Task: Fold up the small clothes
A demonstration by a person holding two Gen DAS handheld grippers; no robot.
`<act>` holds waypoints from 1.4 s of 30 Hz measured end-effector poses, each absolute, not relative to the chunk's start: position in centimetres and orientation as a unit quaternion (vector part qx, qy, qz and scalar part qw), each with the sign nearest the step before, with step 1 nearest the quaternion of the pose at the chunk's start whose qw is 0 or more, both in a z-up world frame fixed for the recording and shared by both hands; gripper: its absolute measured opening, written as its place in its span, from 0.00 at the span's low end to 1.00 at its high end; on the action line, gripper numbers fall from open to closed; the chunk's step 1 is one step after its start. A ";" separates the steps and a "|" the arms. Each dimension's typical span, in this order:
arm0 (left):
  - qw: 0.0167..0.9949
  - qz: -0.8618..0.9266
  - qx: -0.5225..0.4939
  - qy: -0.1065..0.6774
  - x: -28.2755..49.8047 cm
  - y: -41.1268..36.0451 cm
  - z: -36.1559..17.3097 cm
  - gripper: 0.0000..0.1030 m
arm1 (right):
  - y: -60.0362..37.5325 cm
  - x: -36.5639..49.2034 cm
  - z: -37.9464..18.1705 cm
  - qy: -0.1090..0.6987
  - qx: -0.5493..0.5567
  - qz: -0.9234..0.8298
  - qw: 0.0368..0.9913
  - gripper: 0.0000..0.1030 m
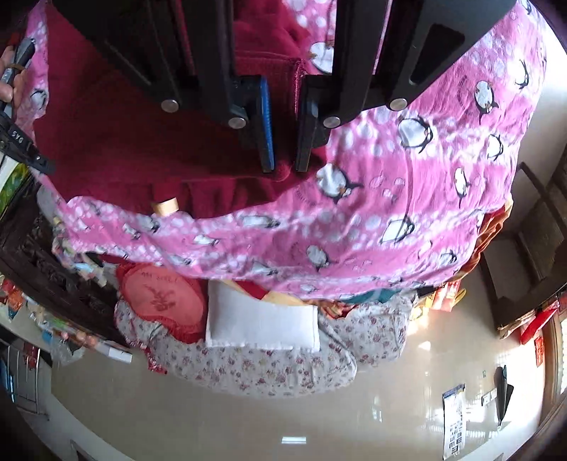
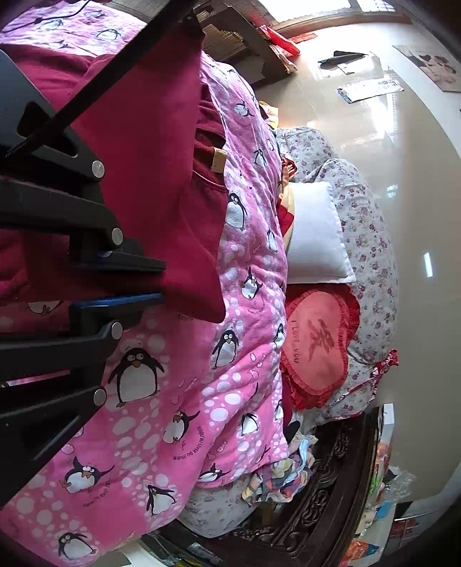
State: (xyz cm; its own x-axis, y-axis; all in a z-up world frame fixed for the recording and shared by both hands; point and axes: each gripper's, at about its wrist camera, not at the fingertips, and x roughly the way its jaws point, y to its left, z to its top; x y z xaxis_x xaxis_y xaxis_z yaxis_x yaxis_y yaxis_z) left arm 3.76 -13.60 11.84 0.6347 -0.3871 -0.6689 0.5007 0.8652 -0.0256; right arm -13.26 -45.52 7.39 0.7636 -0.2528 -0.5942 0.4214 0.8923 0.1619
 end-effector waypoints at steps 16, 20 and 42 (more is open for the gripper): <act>0.886 -0.199 0.094 0.409 4.8 -13.9 5.9 0.21 | -41.0 -14.1 6.7 0.335 0.081 -0.183 0.921 0.26; 0.883 -0.196 0.090 0.417 4.8 -13.8 5.3 0.25 | -40.7 -13.2 4.9 0.359 0.070 -0.195 0.910 0.26; 0.871 -0.262 0.032 0.415 -6.1 -6.7 10.0 0.85 | -36.8 -22.1 9.2 0.335 0.108 -0.167 0.921 0.62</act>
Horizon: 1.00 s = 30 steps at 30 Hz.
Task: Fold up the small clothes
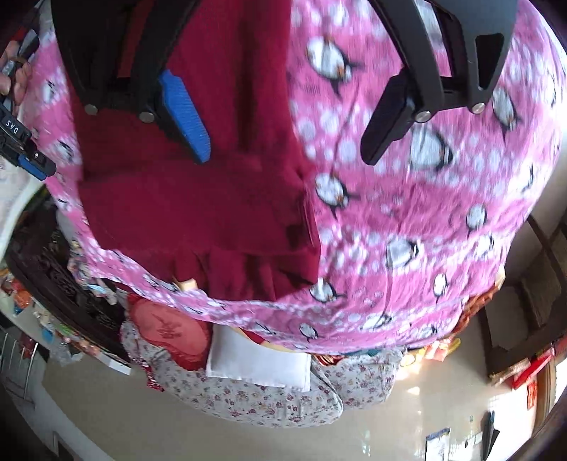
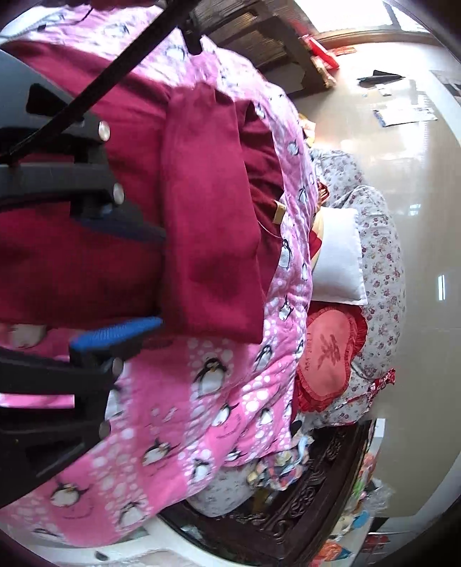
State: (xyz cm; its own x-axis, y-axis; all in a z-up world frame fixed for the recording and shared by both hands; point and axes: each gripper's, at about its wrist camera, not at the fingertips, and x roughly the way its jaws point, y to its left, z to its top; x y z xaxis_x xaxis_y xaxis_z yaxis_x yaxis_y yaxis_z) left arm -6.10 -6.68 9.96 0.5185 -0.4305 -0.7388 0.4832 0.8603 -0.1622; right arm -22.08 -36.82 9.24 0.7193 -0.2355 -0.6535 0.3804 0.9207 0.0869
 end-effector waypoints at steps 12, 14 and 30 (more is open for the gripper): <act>0.840 -0.278 0.057 0.462 -13.8 -3.1 5.9 0.89 | -38.1 -33.5 2.2 0.398 0.222 -0.128 0.881 0.72; 0.838 -0.276 0.062 0.467 -14.8 -2.6 5.5 0.89 | -37.1 -34.4 1.0 0.401 0.241 -0.098 0.878 0.72; 0.804 -0.302 0.047 0.510 -19.4 -0.3 3.7 0.89 | -34.9 -38.3 -0.1 0.390 0.253 -0.041 0.884 0.24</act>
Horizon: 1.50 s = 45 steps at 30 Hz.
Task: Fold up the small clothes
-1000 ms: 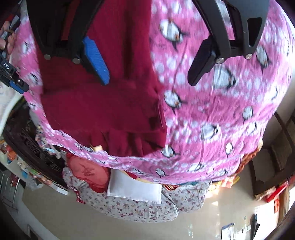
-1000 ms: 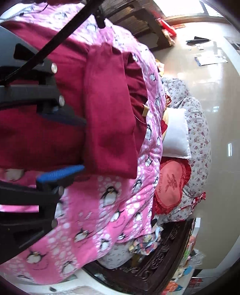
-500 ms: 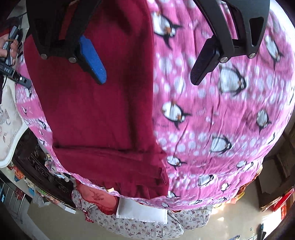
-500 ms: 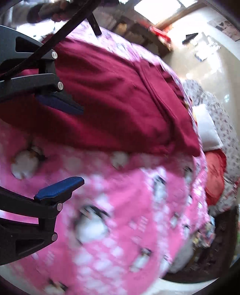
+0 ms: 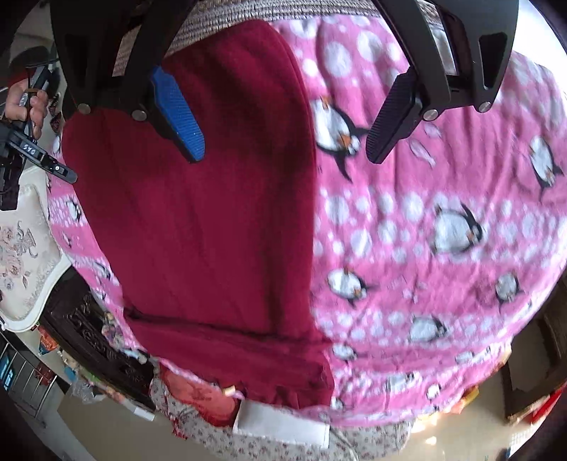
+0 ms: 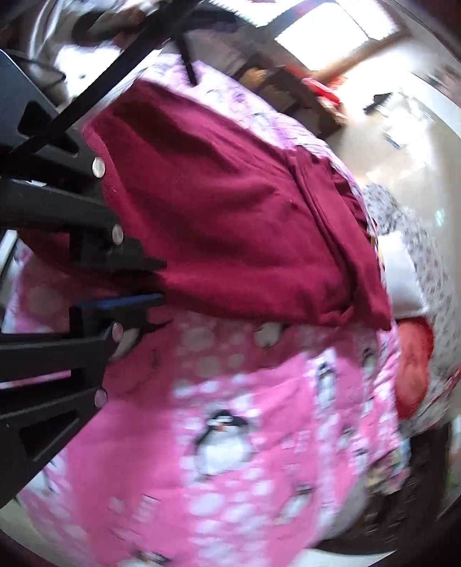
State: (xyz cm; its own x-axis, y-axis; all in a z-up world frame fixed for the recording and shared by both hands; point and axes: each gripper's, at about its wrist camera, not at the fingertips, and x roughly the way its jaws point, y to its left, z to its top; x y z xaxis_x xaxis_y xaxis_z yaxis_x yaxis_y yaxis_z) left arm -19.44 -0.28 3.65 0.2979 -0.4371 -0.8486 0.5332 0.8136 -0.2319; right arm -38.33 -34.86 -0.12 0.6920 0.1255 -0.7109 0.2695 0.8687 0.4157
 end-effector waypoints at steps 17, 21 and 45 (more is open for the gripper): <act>0.773 -0.331 0.046 0.539 -23.6 -0.3 1.0 0.98 | -32.3 -41.6 -2.5 0.372 0.341 0.073 0.861 0.30; 0.786 -0.326 0.082 0.519 -24.3 -1.2 1.3 0.52 | -33.0 -41.8 -2.6 0.357 0.353 0.094 0.859 0.09; 0.800 -0.363 -0.056 0.474 -2.2 -7.8 14.0 0.10 | -42.8 -24.2 12.5 0.185 0.306 0.062 0.932 0.08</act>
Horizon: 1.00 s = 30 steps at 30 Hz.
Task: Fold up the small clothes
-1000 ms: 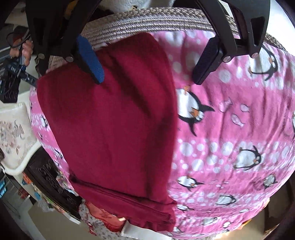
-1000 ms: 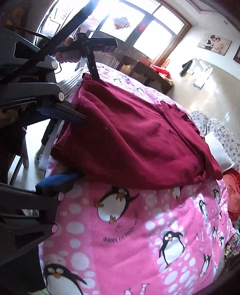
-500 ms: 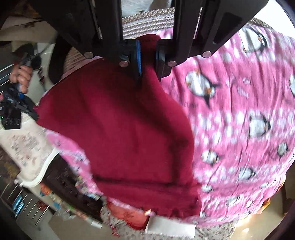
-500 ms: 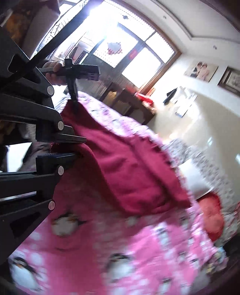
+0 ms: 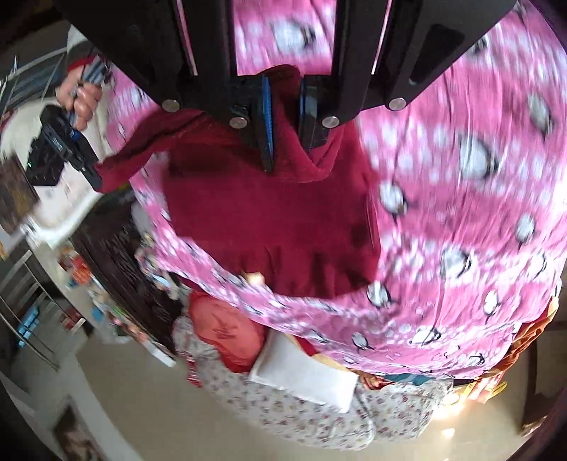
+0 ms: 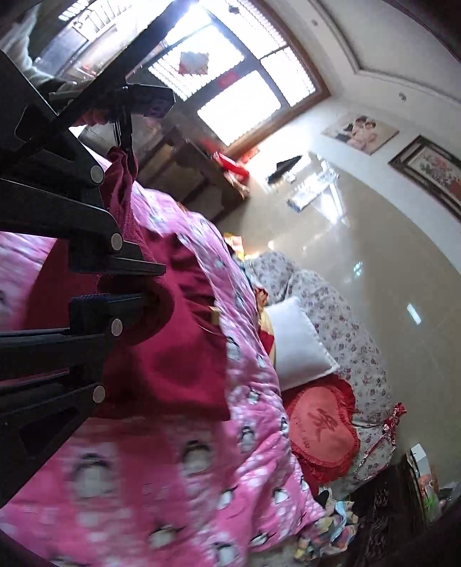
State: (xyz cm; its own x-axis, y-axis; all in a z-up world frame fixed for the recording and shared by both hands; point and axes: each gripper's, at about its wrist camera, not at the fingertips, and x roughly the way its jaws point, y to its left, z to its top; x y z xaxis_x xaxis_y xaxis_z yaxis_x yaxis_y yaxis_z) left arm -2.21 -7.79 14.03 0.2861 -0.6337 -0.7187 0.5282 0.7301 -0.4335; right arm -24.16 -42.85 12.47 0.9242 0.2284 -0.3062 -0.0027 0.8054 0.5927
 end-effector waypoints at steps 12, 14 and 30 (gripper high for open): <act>0.779 -0.322 -0.075 0.532 13.8 -16.2 8.6 0.14 | -51.2 -8.2 7.2 0.254 0.325 -0.052 0.909 0.14; 0.775 -0.334 -0.080 0.531 14.1 -16.0 9.0 0.19 | -51.3 -8.5 7.2 0.253 0.323 -0.060 0.910 0.17; 0.844 -0.292 -0.027 0.449 9.1 -15.2 11.7 0.84 | -45.3 -9.8 10.7 0.275 0.167 -0.115 0.940 0.52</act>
